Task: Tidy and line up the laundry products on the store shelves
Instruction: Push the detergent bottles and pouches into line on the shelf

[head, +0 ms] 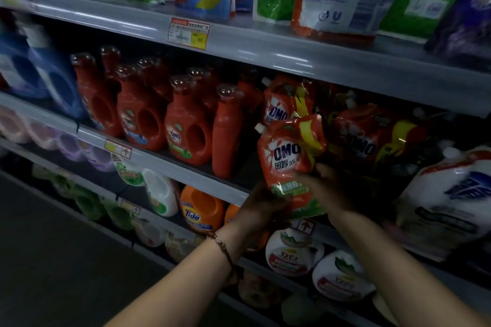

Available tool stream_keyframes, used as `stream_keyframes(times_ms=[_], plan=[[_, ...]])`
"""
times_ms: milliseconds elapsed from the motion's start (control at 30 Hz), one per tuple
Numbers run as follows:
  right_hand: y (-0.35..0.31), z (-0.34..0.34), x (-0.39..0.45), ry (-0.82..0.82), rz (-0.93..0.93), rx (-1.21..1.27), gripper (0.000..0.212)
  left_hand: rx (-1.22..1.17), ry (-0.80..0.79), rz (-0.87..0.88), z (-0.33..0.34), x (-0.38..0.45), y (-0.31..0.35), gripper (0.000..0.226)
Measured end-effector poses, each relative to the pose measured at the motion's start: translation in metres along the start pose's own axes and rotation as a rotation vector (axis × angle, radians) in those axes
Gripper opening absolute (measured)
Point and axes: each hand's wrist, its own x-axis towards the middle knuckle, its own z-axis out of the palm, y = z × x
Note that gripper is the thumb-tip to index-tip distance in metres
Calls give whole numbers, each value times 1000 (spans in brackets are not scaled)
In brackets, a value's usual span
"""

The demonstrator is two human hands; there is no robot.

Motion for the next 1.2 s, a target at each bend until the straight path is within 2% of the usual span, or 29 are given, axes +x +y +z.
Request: stream_keyframes(times_ms=[133,200,233,333,467,567,667,800,967,1033,1200], plan=[[4,-2,-7,-36,102,288,54,137,1,182,-12,0,3,50],[7,0,-5,-2,130,390,65,208,-2,270,-20,3,10,58],[8,1,-3,21,135,420,63,247,5,311,-23,5,15,62],[5,7,5,61,139,482,31,475,107,463,-32,14,29,67],[-5,27,20,26,206,620,31,758,276,640,-46,28,39,55],[-5,49,24,-20,263,656,32,967,405,556,-52,30,25,68],[1,63,29,-19,223,571,30,1124,442,459,-49,24,1,79],[6,63,32,11,182,518,31,1212,363,405,-48,18,-6,91],[11,66,34,16,140,443,44,1286,334,416,-55,10,1,89],[11,67,33,14,123,418,42,1295,304,424,-59,9,2,89],[4,69,33,1,109,478,39,1276,124,388,-64,16,-4,102]])
